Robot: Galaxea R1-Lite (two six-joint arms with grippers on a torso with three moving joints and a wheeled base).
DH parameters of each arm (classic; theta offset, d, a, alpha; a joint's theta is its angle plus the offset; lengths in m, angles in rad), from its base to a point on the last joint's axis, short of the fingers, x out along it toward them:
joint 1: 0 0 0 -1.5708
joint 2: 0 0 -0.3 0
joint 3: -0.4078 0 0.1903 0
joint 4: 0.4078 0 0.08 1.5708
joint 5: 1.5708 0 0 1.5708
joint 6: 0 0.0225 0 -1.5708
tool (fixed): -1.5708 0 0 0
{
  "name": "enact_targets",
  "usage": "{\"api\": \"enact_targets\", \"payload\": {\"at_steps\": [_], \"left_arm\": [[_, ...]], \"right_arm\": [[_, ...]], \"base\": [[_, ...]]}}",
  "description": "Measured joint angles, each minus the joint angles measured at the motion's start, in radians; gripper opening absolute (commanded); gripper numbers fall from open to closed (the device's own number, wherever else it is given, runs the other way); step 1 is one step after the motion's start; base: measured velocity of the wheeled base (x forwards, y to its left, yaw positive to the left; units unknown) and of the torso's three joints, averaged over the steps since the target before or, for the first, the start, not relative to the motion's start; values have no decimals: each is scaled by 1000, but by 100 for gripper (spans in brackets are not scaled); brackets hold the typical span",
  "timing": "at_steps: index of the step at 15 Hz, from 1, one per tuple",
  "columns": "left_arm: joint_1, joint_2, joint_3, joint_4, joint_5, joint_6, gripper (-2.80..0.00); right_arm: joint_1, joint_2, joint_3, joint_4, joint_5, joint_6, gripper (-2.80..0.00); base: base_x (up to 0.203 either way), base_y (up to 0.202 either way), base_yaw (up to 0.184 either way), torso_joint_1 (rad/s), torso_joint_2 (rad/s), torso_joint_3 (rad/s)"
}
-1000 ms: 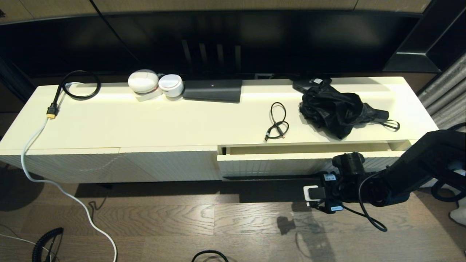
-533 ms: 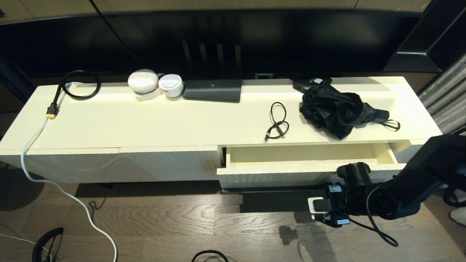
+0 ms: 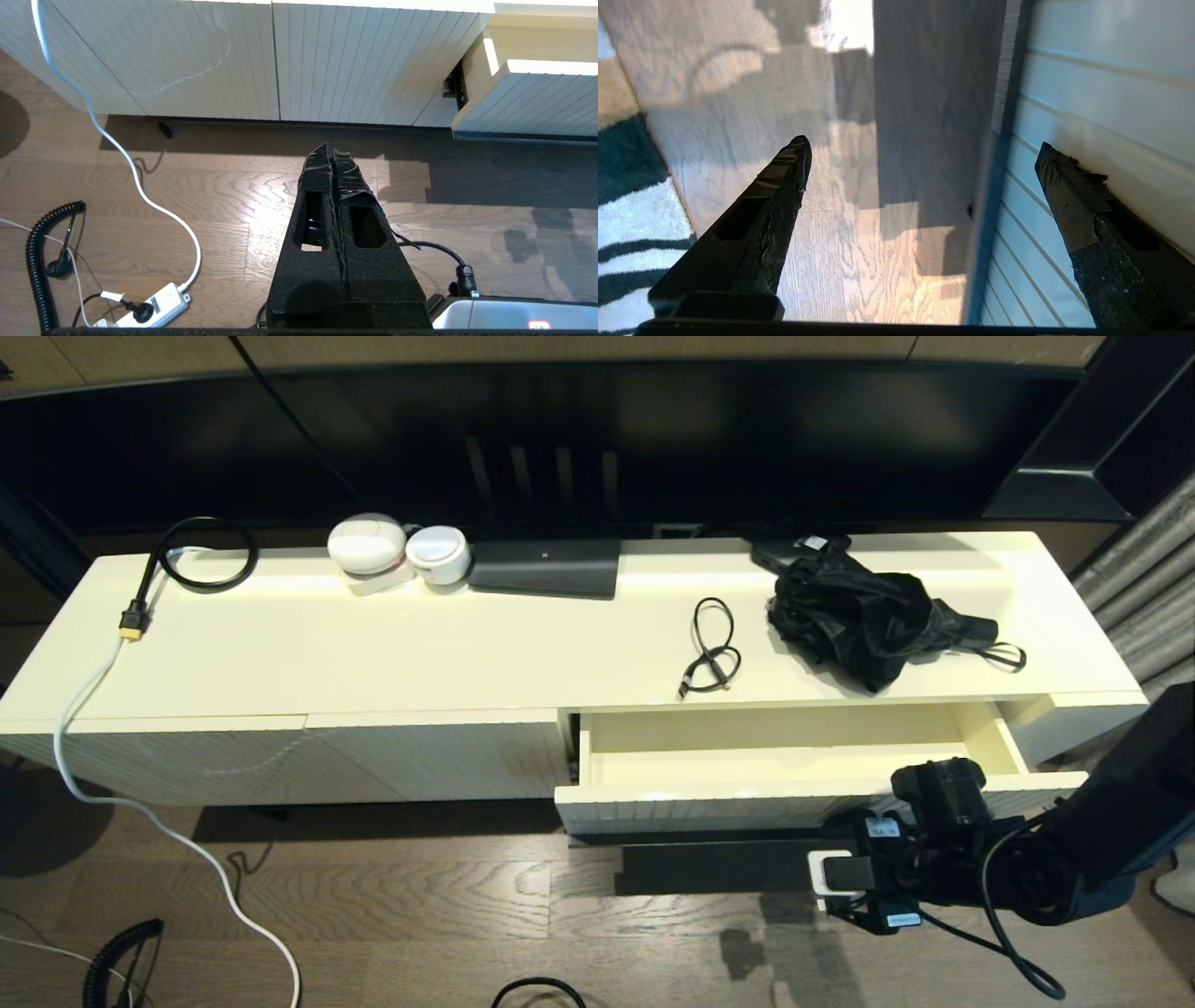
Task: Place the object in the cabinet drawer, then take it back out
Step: Open the drawer
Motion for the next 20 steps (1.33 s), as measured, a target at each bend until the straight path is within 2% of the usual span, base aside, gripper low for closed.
{"api": "enact_targets", "payload": {"at_steps": [5, 8, 11, 12, 14, 15, 20], "left_arm": [[0, 0, 0, 0, 0, 0, -280], [0, 0, 0, 0, 0, 0, -280], [0, 0, 0, 0, 0, 0, -280], [0, 0, 0, 0, 0, 0, -280], [0, 0, 0, 0, 0, 0, -280], [0, 0, 0, 0, 0, 0, -280], [0, 0, 0, 0, 0, 0, -280]], "right_arm": [[21, -211, 77, 120, 2, 40, 0], [25, -424, 121, 307, 6, 40, 0], [25, -660, 123, 548, 9, 44, -2], [25, -737, 113, 634, 11, 46, -280], [25, -842, 81, 794, 13, 46, -280], [25, -869, 67, 832, 13, 47, -280], [24, -831, -9, 748, 7, 46, -280]], "base": [[0, 0, 0, 0, 0, 0], [0, 0, 0, 0, 0, 0], [0, 0, 0, 0, 0, 0], [0, 0, 0, 0, 0, 0], [0, 0, 0, 0, 0, 0], [0, 0, 0, 0, 0, 0], [0, 0, 0, 0, 0, 0]]}}
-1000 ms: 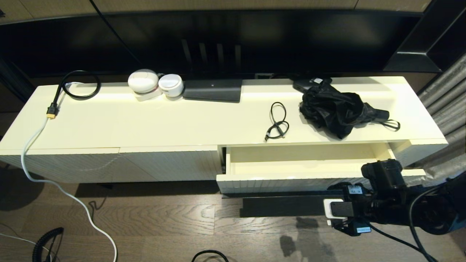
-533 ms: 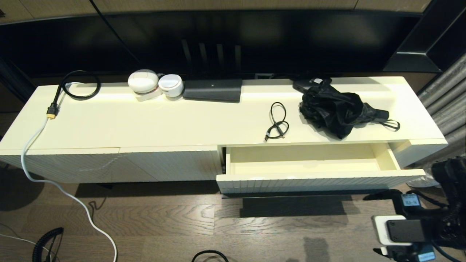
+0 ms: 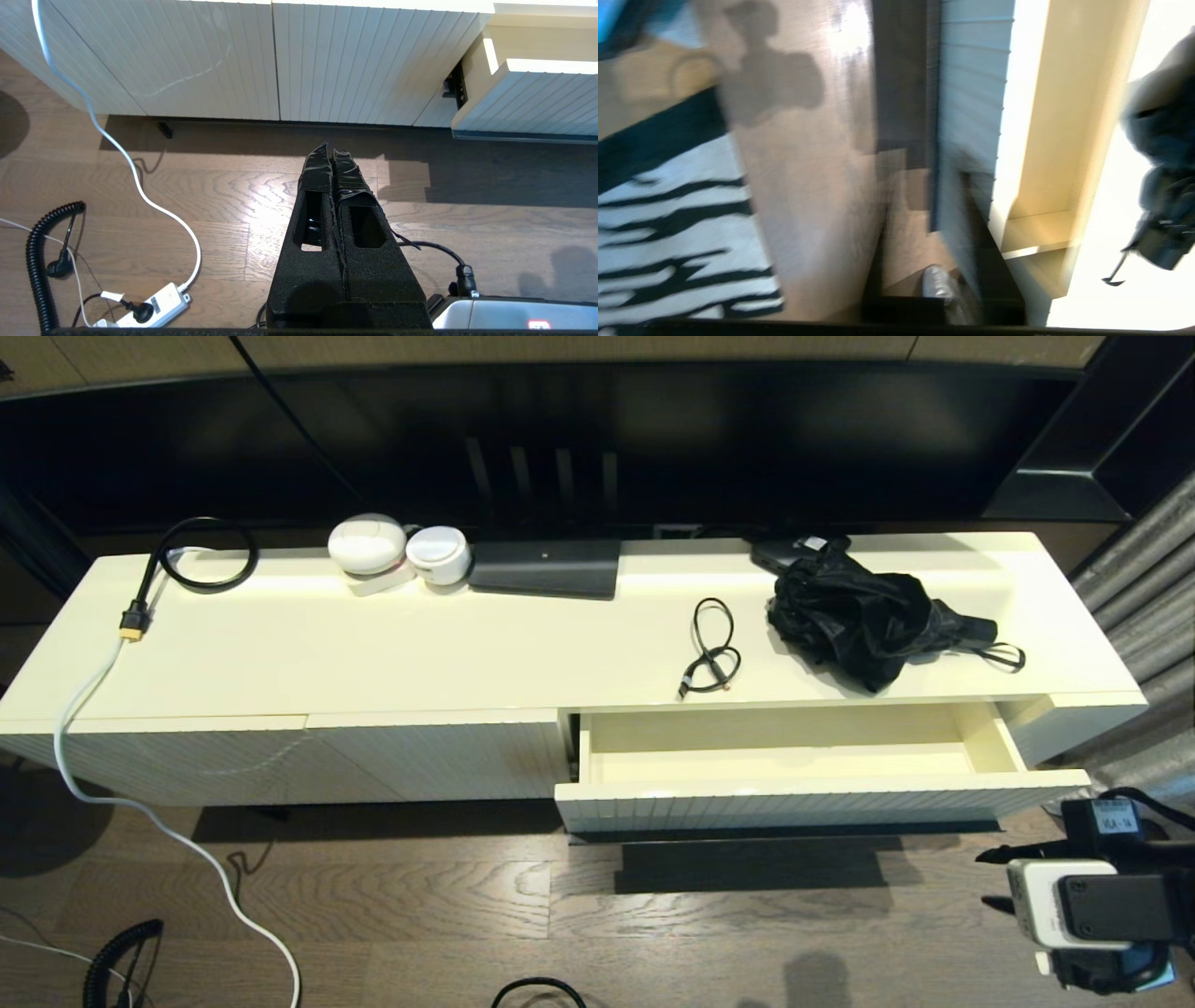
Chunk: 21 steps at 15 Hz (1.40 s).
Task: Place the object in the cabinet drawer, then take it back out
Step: Open the drawer
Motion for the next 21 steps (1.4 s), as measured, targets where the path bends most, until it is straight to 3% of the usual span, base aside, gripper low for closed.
{"api": "enact_targets", "payload": {"at_steps": [6, 10, 14, 21], "left_arm": [[0, 0, 0, 0, 0, 0, -280], [0, 0, 0, 0, 0, 0, -280], [0, 0, 0, 0, 0, 0, -280], [0, 0, 0, 0, 0, 0, -280]], "right_arm": [[0, 246, -109, -193, -12, -4, -280], [0, 405, -279, -191, -24, -37, -280], [1, 506, -469, -51, -42, -67, -280], [-2, 647, -803, 306, -46, -69, -280]], "base": [[0, 0, 0, 0, 0, 0], [0, 0, 0, 0, 0, 0], [0, 0, 0, 0, 0, 0], [0, 0, 0, 0, 0, 0]]}}
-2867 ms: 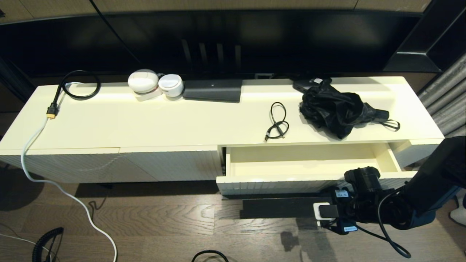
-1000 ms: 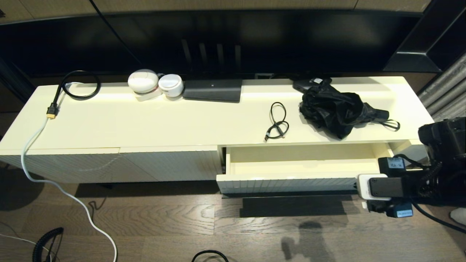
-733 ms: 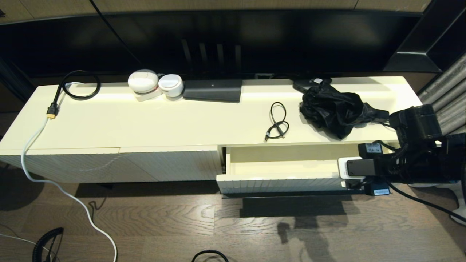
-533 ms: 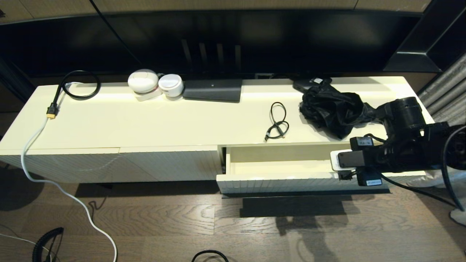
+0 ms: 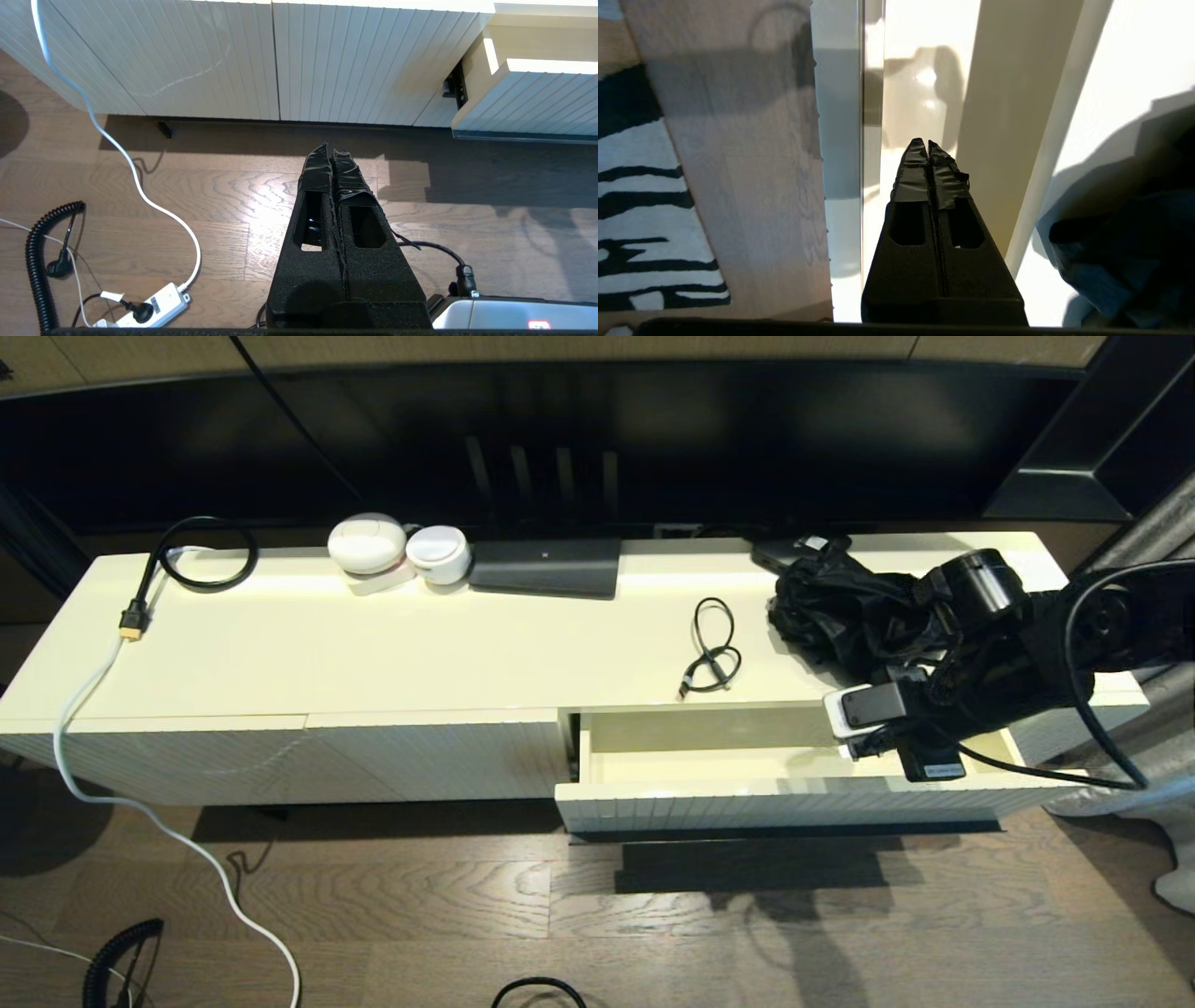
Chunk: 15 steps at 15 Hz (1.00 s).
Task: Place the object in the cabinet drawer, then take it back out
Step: Open the drawer
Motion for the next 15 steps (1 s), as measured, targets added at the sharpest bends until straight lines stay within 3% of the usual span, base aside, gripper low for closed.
{"api": "enact_targets", "payload": {"at_steps": [8, 15], "left_arm": [[0, 0, 0, 0, 0, 0, -280], [0, 0, 0, 0, 0, 0, -280]], "right_arm": [[-2, 168, -173, 47, 1, 3, -280], [-8, 179, -239, 234, 0, 0, -280]], "base": [[0, 0, 0, 0, 0, 0], [0, 0, 0, 0, 0, 0]]}}
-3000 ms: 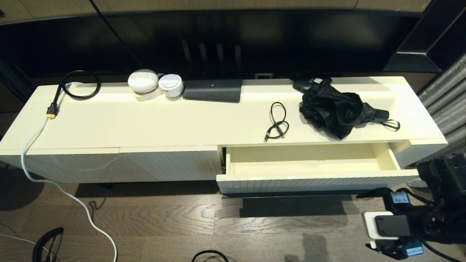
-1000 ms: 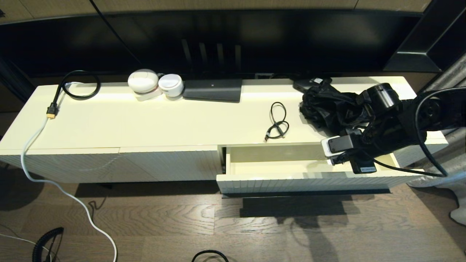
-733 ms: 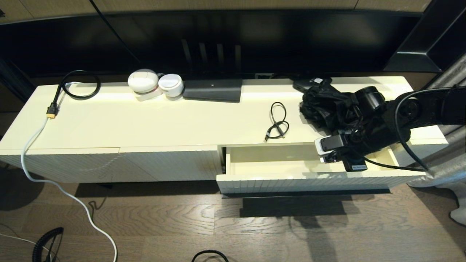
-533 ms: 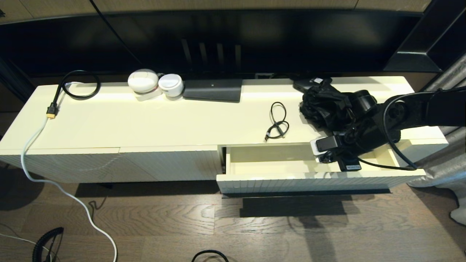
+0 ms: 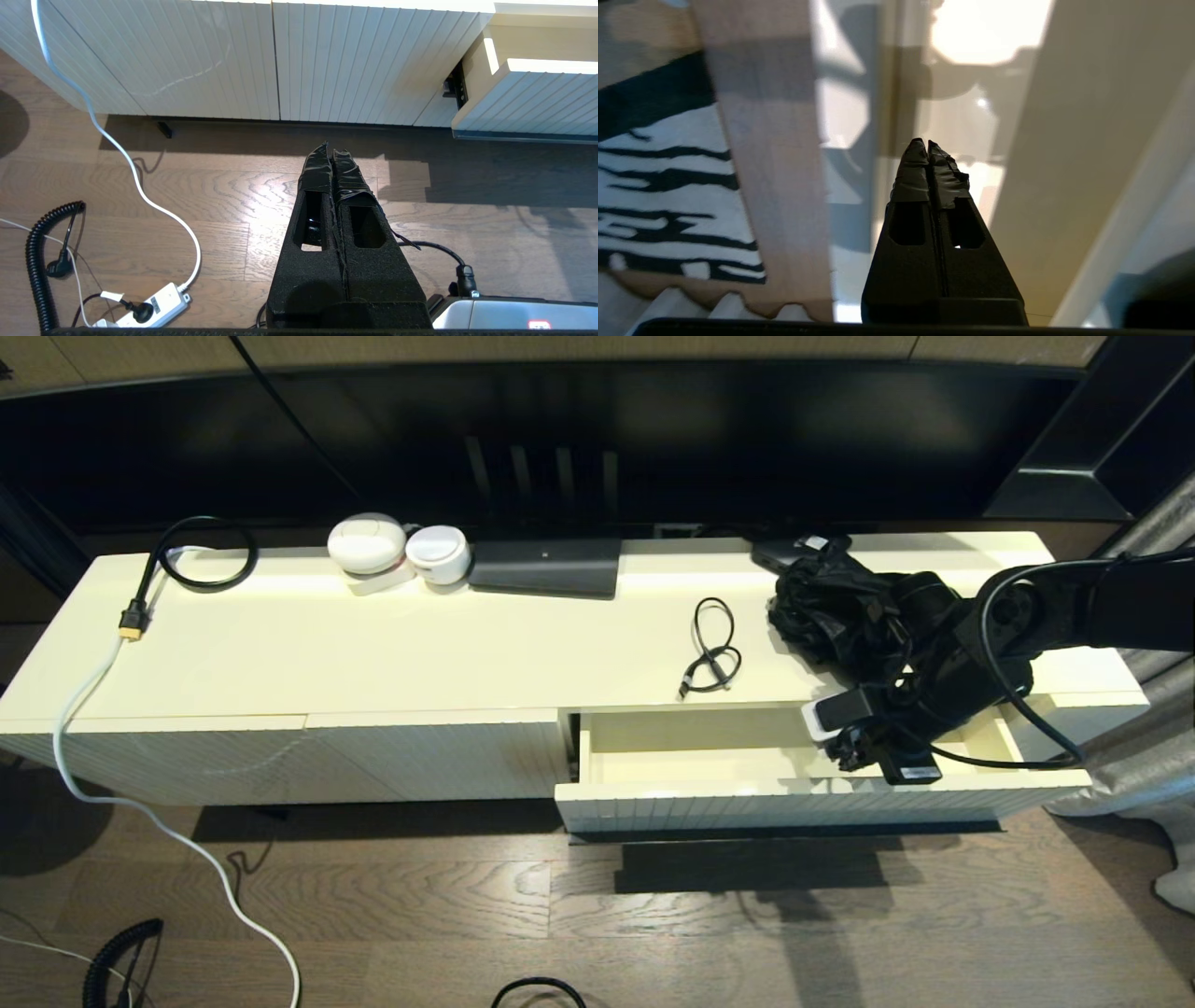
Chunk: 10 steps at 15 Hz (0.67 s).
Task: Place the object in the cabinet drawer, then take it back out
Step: Open the drawer
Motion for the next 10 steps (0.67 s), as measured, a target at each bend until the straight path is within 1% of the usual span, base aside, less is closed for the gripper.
{"api": "enact_targets", "payload": {"at_steps": [1, 6, 10], "left_arm": [[0, 0, 0, 0, 0, 0, -280], [0, 0, 0, 0, 0, 0, -280], [0, 0, 0, 0, 0, 0, -280]], "right_arm": [[0, -4, 6, 21, 0, 1, -280], [4, -27, 66, 19, 1, 3, -280], [5, -59, 156, 5, 3, 3, -280]], "base": [[0, 0, 0, 0, 0, 0], [0, 0, 0, 0, 0, 0], [0, 0, 0, 0, 0, 0]]}}
